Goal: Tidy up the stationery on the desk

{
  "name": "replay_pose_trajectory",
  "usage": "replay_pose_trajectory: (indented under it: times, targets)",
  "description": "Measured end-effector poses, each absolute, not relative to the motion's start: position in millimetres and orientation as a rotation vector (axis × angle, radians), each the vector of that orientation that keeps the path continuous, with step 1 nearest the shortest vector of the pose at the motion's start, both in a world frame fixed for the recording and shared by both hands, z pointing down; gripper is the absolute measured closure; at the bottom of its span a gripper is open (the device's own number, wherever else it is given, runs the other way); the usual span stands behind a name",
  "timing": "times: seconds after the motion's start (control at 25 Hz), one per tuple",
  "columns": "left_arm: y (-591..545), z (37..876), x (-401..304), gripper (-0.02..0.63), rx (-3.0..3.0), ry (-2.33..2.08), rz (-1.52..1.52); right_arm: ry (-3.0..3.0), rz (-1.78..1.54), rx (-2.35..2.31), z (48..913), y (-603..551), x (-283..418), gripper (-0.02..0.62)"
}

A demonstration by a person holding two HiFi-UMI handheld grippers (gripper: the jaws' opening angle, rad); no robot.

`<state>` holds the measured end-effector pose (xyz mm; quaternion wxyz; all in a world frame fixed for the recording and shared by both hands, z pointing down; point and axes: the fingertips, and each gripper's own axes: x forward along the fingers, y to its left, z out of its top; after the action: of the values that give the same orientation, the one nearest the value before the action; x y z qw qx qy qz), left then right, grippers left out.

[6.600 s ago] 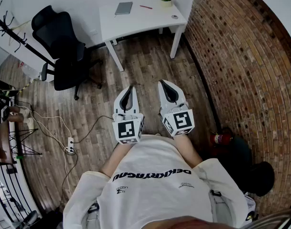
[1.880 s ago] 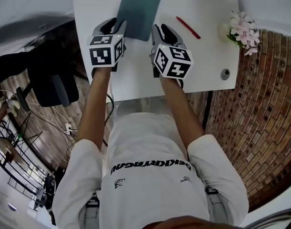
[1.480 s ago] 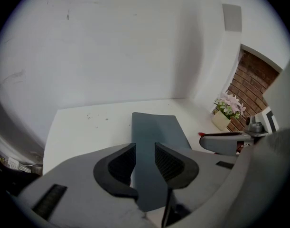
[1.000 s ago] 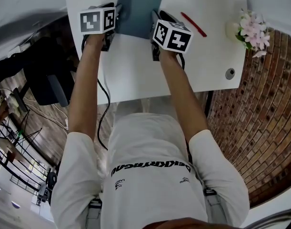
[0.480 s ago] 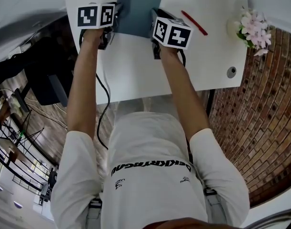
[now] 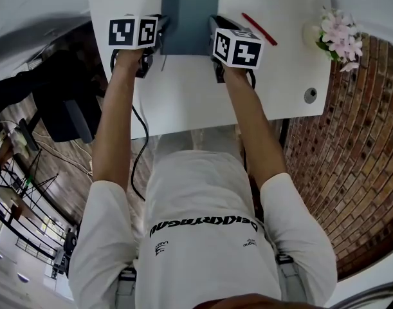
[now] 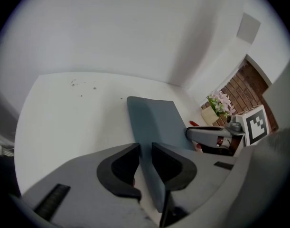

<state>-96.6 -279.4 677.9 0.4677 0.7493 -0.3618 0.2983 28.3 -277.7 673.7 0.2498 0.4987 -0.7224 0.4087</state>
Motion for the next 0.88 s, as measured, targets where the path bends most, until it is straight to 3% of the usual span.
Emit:
replay_pose_trajectory:
  times: [0.88]
  targets:
    - [-184.3,675.9,-71.1,0.526,1.716,-0.969,0.653,-1.993,1.1,1.235,671.4,-205.3,51.4,0.543]
